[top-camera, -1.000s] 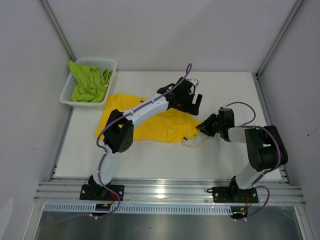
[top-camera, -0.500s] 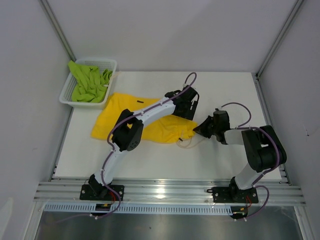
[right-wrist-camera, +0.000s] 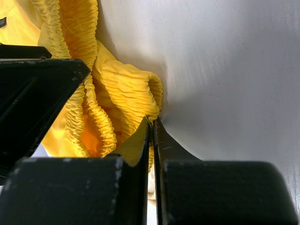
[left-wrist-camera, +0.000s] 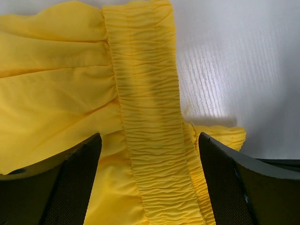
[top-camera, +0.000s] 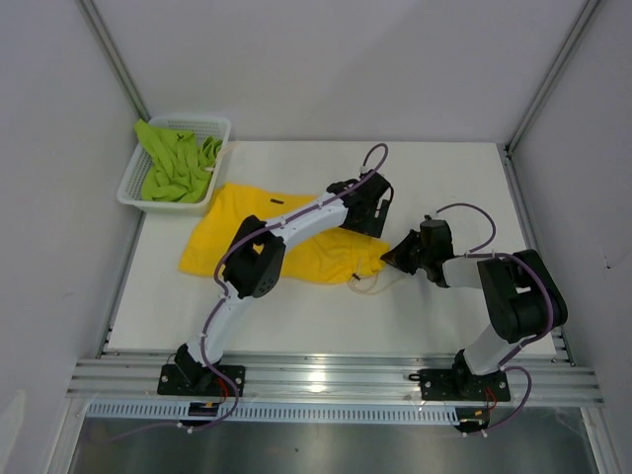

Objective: Fold and stack the shorts
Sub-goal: Fold the shorts

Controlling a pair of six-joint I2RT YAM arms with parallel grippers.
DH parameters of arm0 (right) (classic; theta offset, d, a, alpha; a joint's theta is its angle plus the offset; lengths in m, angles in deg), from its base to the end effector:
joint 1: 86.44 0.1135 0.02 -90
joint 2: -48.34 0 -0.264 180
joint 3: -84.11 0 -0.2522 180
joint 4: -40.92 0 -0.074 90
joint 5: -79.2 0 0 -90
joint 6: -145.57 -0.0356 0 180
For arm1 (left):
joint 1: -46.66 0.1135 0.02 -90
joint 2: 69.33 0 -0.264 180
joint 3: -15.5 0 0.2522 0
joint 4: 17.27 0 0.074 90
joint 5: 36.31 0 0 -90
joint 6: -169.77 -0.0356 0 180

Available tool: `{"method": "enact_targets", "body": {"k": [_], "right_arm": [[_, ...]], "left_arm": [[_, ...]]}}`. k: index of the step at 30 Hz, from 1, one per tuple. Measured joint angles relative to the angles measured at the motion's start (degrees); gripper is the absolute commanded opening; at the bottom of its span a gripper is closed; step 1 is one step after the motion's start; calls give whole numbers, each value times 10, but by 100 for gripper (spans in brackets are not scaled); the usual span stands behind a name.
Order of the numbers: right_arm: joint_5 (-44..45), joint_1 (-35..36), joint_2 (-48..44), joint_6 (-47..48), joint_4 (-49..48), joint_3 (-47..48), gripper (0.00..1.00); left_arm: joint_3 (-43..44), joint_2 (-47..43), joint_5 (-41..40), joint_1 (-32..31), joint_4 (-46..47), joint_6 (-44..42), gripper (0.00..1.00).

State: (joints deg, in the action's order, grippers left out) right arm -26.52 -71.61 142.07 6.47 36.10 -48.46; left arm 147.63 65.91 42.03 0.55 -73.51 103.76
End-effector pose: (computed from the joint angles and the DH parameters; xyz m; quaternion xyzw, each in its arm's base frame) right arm 0.2803 0.0842 0.1229 0.2124 0.8796 0.3212 0.2793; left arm 0.3621 -0.3660 0.1921 0.1577 0.9468 -0.0708 0.2715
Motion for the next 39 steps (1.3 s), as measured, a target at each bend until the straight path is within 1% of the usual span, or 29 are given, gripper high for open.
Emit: {"method": "enact_targets", "body": {"k": [3,4,6,7,8,9,13,15,16,18,19,21,25,26,27,28,29,30,33,39], "right_arm": [[0,0,0,0,0,0,0],[0,0,0,0,0,0,0],[0,0,0,0,0,0,0],[1,0,0,0,0,0,0],[1,1,0,0,0,0,0],[2,1,0,0,0,0,0],[3,1,0,0,0,0,0],[3,1,0,0,1,1,0],[4,1,0,-1,1,1,0],[3,1,2,-2,2,3,0],[3,1,3,-3,4,5,0],[4,1,4,-3,7,8,0],[7,1,4,-3,16,13,0],[8,2,4,-3,16,13,0],[9,2,4,-3,16,13,0],[9,2,4,-3,16,13,0],[9,2,4,-3,16,13,0],[9,2,4,-3,16,14,0],[10,3,4,-3,16,14,0],[12,3,4,-3,16,14,0]], "left_arm": [[0,5,6,0,7,0,85],[2,7,8,0,7,0,81],[18,20,8,0,3,0,77],[28,27,8,0,2,0,72],[35,35,8,0,2,1,70],[37,40,9,0,2,0,63],[38,52,8,-1,5,2,41],[38,52,4,-2,8,1,35],[38,52,3,-2,12,0,28],[37,52,3,-4,16,-2,20],[35,51,3,-4,21,-6,11],[33,51,4,-4,26,-7,0],[30,51,9,-4,30,-15,1],[28,50,9,-4,32,-16,10],[26,50,10,-4,34,-18,38],[24,49,11,-4,36,-22,48],[24,49,14,-4,39,-20,55],[23,49,17,-4,42,-20,65],[23,48,24,-6,46,-17,74],[23,47,22,-9,46,-14,77]]}}
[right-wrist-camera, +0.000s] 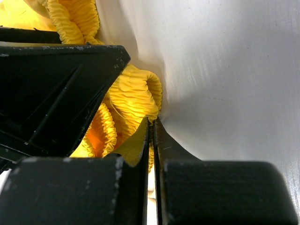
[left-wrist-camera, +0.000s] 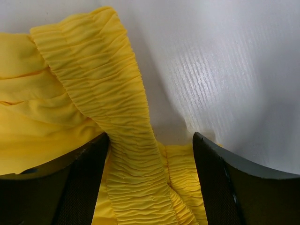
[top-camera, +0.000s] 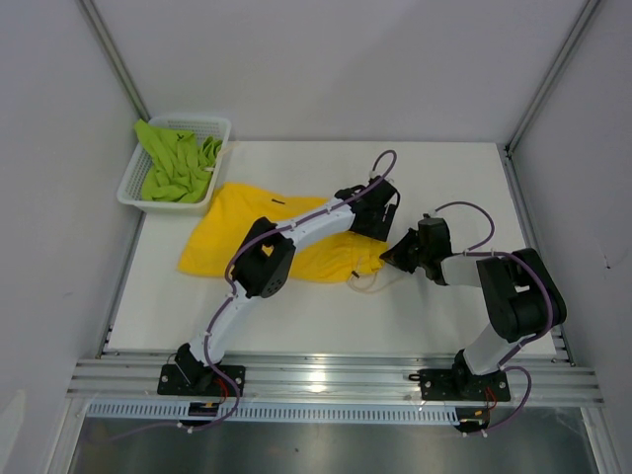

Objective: Fold and stack the shorts
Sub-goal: Fold the shorts

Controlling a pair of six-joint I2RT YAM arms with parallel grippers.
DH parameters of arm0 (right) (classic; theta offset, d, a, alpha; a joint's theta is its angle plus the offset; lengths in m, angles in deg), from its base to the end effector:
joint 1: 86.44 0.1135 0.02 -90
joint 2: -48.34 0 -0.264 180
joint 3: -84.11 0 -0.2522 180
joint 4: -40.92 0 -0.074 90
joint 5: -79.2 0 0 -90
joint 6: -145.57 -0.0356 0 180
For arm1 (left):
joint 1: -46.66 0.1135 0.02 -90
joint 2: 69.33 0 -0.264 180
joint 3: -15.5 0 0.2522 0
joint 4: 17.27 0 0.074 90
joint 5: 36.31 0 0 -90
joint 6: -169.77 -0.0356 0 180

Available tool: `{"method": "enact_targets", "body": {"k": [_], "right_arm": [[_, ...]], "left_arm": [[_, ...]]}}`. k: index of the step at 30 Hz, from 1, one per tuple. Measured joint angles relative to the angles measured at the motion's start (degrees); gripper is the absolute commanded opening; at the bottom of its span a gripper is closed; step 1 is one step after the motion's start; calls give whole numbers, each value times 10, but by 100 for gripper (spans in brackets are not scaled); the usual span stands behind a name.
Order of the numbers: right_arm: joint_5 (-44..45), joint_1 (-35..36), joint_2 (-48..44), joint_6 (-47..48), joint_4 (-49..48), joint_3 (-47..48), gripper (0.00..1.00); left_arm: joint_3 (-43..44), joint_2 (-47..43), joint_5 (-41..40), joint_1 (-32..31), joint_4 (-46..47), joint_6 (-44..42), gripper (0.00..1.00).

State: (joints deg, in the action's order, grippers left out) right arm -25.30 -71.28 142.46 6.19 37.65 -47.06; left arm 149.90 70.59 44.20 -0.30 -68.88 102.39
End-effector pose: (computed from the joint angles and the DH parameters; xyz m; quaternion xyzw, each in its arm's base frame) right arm 0.2843 0.0863 0.1250 0.2176 0.8813 0.3128 0.2795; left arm 0.3676 -0.3850 0.1676 0.1786 0.9393 -0.0957 0.2768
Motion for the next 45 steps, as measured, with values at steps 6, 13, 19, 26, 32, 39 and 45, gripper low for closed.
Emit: {"method": "enact_targets", "body": {"k": [6,13,19,26,32,39,45], "right_arm": [[1,0,0,0,0,0,0],[1,3,0,-3,-2,-1,0],[2,5,-1,-6,-2,-1,0],[3,7,-1,-6,0,0,0],[3,7,1,-6,5,4,0],[6,9,1,-6,5,7,0],[4,9,14,-6,8,18,0]], "left_arm": [[1,-2,-43,-4,-17,9,78],[32,-1,-108,-8,-59,9,65],[54,11,-119,-13,-69,3,46],[36,22,-110,-17,-62,-3,68],[36,23,-99,-16,-56,-7,30],[34,25,-108,-21,-43,-17,0],[14,19,-118,-24,-23,-22,0]]}}
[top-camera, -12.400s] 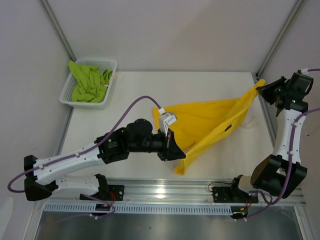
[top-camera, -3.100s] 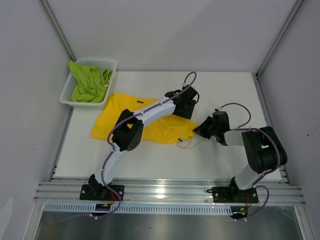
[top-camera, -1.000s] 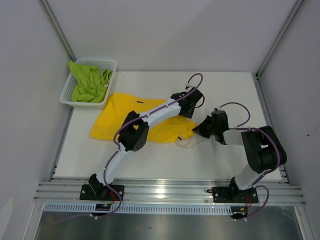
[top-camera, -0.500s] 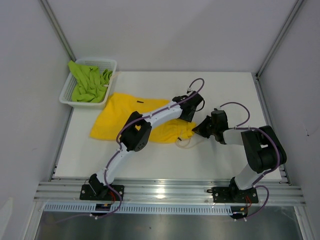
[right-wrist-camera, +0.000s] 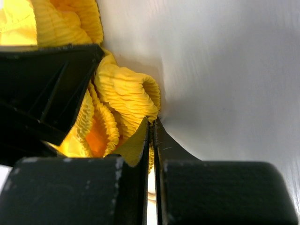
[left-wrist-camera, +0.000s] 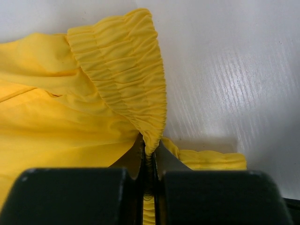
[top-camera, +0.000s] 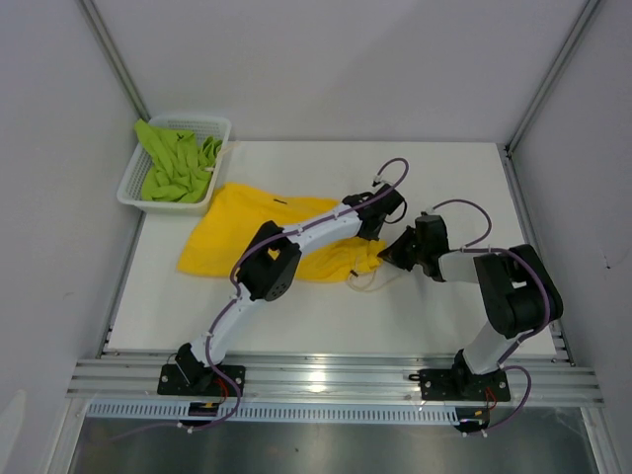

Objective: Fold and stack the shorts
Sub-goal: Fold the shorts

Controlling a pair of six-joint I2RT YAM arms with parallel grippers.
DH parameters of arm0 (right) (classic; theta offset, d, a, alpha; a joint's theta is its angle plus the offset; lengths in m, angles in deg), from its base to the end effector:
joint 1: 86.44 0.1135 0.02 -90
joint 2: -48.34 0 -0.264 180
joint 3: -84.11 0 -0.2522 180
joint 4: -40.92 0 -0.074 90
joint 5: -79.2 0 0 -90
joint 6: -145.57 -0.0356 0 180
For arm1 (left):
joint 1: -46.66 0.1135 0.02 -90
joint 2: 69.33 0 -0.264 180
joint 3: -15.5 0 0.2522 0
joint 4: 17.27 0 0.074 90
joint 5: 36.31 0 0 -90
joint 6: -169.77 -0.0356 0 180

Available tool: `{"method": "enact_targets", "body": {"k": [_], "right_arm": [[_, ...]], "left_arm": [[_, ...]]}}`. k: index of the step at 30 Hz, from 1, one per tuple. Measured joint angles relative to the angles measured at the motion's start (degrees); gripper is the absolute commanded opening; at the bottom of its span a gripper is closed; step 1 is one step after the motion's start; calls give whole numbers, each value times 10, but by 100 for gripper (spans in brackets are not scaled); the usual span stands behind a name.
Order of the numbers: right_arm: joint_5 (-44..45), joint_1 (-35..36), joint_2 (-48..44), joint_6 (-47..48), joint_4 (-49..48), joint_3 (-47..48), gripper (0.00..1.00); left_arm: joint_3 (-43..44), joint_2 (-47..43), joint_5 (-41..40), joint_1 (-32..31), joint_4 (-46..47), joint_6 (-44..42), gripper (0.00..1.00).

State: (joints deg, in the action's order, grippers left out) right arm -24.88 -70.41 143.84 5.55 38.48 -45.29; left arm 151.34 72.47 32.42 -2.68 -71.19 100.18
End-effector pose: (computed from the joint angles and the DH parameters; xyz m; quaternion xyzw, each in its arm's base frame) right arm 0.2898 0.0923 0.1250 0.2182 0.8830 0.3121 0.2743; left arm 0.3565 -0.3952 0.1579 0.1906 0.9310 0.0002 0.3114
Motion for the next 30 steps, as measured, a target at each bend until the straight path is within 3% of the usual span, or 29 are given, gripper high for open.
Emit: {"method": "enact_targets", "body": {"k": [17,30], "right_arm": [[-11,0,53,-4,21,66,0],[-9,-1,68,-11,5,76,0]], "left_arm": [[-107,-106,15,2,9,-20,0],[-121,-158,-16,0,-23,-19,0]]}}
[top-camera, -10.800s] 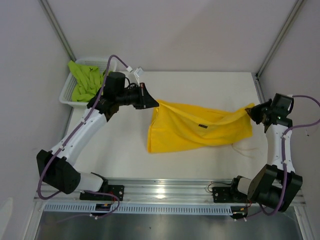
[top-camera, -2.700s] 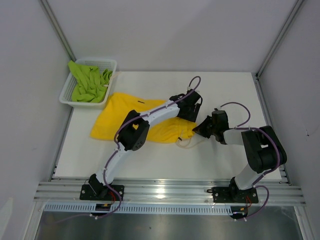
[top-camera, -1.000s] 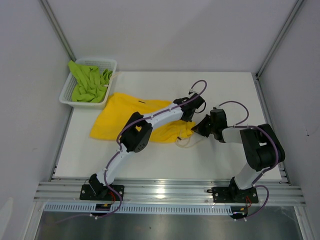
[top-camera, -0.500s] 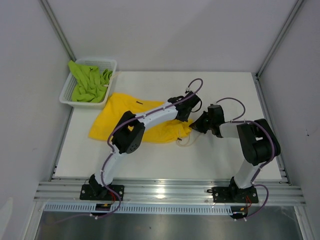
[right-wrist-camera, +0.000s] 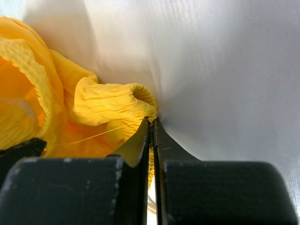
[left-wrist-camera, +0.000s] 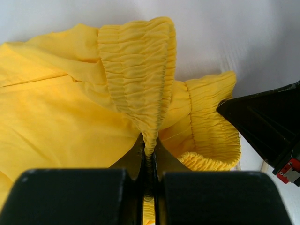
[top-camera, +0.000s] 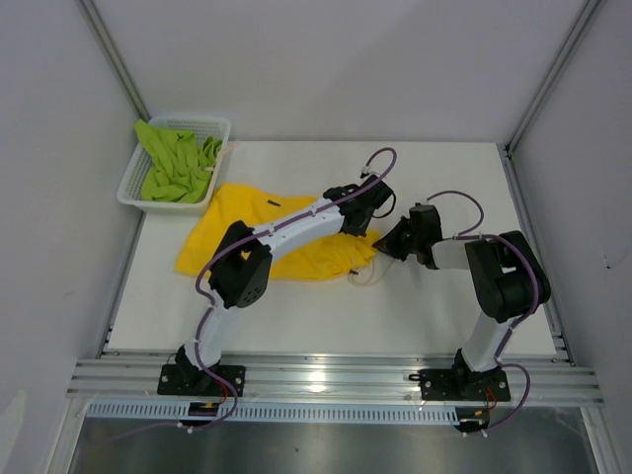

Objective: Fold and stack the shorts
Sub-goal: Fold the shorts

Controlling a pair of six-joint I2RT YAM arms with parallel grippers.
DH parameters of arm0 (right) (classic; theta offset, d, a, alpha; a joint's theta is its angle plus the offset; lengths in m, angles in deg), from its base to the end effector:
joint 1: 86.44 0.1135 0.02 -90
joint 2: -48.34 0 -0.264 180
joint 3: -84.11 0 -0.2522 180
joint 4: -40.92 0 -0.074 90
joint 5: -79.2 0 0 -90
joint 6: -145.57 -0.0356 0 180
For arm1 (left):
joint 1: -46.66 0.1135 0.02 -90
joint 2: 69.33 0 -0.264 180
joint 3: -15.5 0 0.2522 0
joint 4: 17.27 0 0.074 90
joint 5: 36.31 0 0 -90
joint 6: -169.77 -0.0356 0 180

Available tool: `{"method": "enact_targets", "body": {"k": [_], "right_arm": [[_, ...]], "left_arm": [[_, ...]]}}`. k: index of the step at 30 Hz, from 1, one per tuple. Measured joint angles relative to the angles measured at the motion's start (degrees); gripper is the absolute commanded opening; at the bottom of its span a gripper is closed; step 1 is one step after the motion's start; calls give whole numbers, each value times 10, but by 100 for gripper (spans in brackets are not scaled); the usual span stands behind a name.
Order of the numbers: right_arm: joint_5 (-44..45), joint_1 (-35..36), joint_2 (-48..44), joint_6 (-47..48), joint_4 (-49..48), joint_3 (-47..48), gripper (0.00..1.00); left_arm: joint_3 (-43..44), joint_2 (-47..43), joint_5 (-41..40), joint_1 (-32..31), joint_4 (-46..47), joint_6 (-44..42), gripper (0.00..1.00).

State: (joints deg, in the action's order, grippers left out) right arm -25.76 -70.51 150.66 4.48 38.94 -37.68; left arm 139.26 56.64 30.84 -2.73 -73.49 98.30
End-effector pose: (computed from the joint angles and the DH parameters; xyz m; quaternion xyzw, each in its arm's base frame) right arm 0.3223 0.1016 0.1232 0.2234 0.8799 0.3213 0.2697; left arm 0.3249 -0.3577 0.2264 0.1990 0.9236 0.0092 0.3276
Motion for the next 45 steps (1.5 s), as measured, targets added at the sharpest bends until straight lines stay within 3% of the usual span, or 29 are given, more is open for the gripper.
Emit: {"method": "enact_targets", "body": {"k": [21,32,36,40,45], "right_arm": [[11,0,66,-2,35,102,0],[3,-19,61,1,25,101,41],[-8,-32,33,2,17,77,46],[-23,-36,-3,2,14,47,46],[-36,-41,-42,3,3,3,46]], "left_arm": [[-34,-12,12,-38,-11,20,0],[-29,-9,43,-38,-23,25,0],[-29,-9,57,-33,-23,30,0],[-28,-9,73,-28,-23,35,15],[-20,-3,103,-21,-18,45,41]]}}
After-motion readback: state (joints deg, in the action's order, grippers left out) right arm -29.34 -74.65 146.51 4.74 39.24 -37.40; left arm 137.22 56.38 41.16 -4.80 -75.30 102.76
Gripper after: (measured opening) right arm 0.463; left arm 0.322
